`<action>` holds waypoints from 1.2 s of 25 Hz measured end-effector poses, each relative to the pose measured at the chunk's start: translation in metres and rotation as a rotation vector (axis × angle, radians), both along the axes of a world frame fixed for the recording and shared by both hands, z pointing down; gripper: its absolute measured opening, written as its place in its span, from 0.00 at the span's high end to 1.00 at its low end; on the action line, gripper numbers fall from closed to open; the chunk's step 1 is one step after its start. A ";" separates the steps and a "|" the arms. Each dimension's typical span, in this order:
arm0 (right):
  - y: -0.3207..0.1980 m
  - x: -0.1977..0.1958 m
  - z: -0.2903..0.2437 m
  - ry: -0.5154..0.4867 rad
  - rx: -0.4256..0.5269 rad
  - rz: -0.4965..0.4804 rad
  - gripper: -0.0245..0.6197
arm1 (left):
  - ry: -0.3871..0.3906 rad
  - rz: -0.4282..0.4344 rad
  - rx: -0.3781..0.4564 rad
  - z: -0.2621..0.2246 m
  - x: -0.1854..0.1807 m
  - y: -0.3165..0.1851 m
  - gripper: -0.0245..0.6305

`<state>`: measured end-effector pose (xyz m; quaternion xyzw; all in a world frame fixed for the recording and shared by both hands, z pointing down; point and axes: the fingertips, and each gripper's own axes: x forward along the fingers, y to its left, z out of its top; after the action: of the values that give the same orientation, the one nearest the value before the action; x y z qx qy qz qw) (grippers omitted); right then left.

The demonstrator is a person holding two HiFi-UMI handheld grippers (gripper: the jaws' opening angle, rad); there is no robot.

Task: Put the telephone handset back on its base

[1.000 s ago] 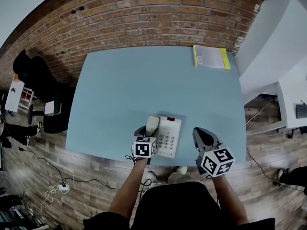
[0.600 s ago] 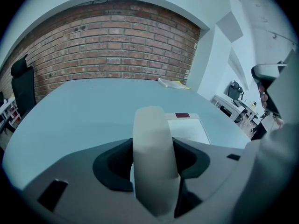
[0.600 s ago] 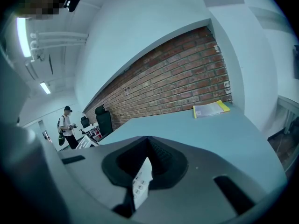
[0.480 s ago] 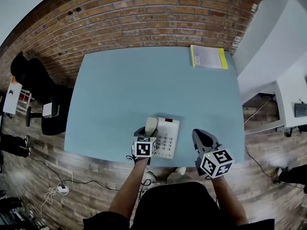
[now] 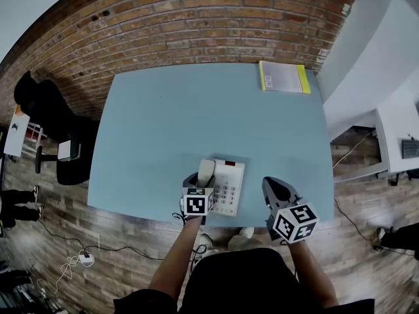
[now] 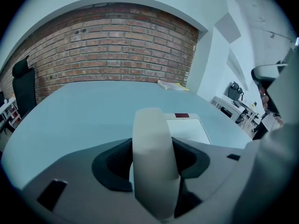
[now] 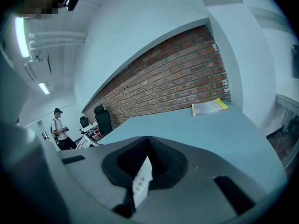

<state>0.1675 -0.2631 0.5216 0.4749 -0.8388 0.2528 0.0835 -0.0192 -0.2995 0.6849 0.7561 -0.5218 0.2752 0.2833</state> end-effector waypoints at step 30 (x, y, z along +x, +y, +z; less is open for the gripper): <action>-0.003 0.001 -0.004 0.000 0.007 0.000 0.94 | 0.002 0.026 0.119 -0.026 0.005 -0.009 0.59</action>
<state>0.1685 -0.2662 0.5177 0.4753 -0.8396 0.2500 0.0816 -0.0143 -0.3082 0.6589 0.7787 -0.5271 0.2467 0.2344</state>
